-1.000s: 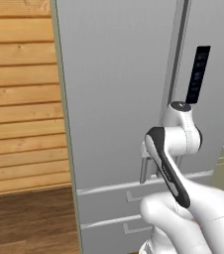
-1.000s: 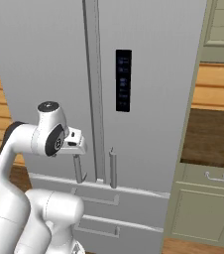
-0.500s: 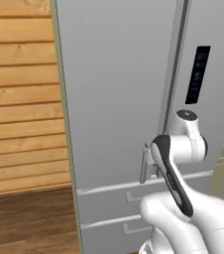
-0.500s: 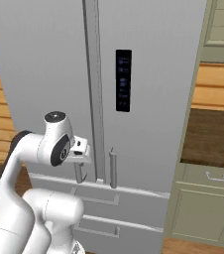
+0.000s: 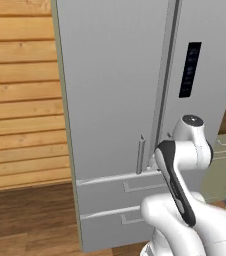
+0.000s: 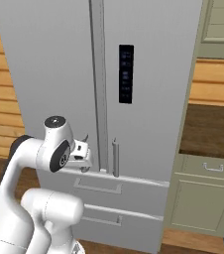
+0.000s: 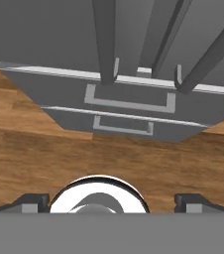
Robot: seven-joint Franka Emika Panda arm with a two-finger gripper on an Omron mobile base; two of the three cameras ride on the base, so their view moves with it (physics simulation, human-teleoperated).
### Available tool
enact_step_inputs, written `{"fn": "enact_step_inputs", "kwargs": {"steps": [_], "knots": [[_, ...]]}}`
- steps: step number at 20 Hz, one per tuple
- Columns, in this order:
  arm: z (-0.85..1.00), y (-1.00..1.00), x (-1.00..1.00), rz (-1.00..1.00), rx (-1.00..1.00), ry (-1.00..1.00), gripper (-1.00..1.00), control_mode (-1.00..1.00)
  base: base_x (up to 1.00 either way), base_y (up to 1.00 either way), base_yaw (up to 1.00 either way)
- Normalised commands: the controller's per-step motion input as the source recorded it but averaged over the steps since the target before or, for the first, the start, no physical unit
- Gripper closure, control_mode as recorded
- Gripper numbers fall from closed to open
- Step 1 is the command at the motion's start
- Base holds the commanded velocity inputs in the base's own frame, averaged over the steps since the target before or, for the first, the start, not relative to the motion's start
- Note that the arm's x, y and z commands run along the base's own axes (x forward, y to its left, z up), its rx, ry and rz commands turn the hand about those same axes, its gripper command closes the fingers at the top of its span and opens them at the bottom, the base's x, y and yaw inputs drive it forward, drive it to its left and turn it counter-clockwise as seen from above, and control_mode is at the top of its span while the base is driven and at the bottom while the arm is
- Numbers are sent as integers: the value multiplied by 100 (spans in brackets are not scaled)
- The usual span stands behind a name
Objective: Take the strawberry from the fridge and place it on top of the pancake, located on the dining counter.
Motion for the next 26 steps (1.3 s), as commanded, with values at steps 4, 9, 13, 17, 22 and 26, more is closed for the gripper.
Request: {"fn": "enact_step_inputs", "kwargs": {"steps": [4,9,13,17,22,26], "knots": [[0,0,0,0,0,0,-100,100,-33,-1,0],[0,0,51,0,0,0,-100,-100,0,0,0],[2,5,92,0,4,0,-100,-100,0,0,0],[24,1,73,-3,1,-4,-100,-100,0,0,0],[62,0,38,-9,0,1,-100,-100,0,0,0],[8,1,41,-7,0,0,-100,-100,0,0,0]]}}
